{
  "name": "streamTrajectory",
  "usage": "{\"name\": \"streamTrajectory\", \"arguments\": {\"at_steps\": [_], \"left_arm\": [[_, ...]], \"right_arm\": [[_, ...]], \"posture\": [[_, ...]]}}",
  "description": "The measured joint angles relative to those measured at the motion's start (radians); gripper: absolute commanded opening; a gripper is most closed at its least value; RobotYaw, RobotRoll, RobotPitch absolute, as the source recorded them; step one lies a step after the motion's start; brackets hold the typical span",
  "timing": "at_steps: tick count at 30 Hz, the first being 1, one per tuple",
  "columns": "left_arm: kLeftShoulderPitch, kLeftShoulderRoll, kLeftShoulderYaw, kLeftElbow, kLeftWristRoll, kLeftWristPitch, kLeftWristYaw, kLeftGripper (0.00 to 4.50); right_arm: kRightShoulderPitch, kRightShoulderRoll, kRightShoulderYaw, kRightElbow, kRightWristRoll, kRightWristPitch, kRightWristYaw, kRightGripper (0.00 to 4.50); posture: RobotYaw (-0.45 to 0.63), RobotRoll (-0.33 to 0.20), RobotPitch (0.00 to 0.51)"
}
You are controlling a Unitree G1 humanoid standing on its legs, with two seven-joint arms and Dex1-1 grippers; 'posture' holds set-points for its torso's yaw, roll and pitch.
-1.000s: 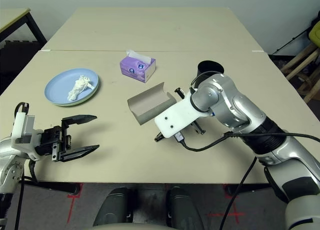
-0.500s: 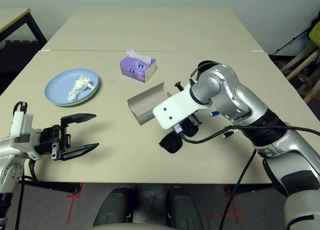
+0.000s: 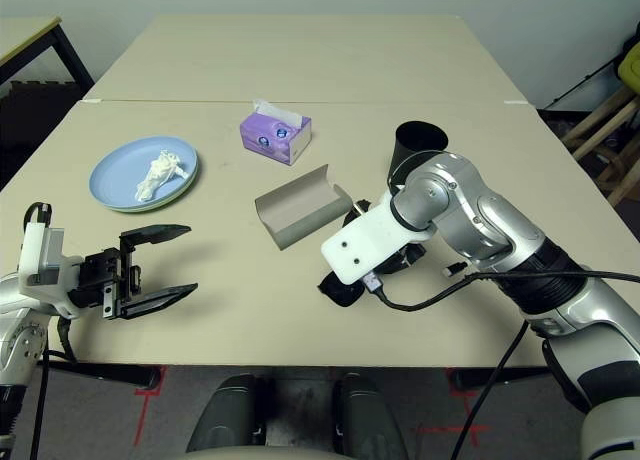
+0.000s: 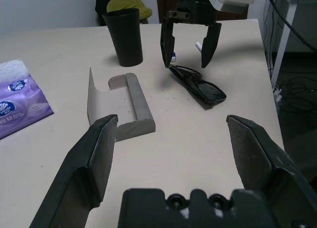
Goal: Organize and tidy the items on the table.
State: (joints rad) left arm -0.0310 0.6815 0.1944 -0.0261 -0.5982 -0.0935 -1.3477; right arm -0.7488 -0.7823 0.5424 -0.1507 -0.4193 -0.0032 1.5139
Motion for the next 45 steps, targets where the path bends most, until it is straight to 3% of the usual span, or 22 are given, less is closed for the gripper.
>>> {"name": "streamTrajectory", "arguments": {"at_steps": [25,28,33,36,45], "left_arm": [[-0.023,-0.009,-0.008,-0.003,0.010,-0.006,0.039,4.50],[-0.024,-0.009,-0.009,-0.006,0.010,-0.004,0.043,4.50],[-0.024,-0.011,-0.011,-0.008,0.010,-0.001,0.053,4.50],[-0.024,-0.012,-0.014,-0.017,0.010,-0.001,0.057,4.50],[-0.024,-0.012,-0.016,-0.017,0.010,-0.001,0.058,4.50]], "right_arm": [[0.038,0.056,0.074,0.042,-0.138,-0.034,-0.050,4.45],[0.042,0.056,0.073,0.042,-0.140,-0.034,-0.051,3.85],[0.058,0.060,0.073,0.039,-0.145,-0.032,-0.051,2.02],[0.060,0.071,0.070,0.036,-0.149,-0.029,-0.062,1.33],[0.059,0.081,0.062,0.039,-0.151,-0.014,-0.063,1.24]], "posture": [[0.18,0.000,0.078],[0.18,0.000,0.079],[0.19,0.000,0.078],[0.19,0.000,0.078],[0.19,0.000,0.077]]}}
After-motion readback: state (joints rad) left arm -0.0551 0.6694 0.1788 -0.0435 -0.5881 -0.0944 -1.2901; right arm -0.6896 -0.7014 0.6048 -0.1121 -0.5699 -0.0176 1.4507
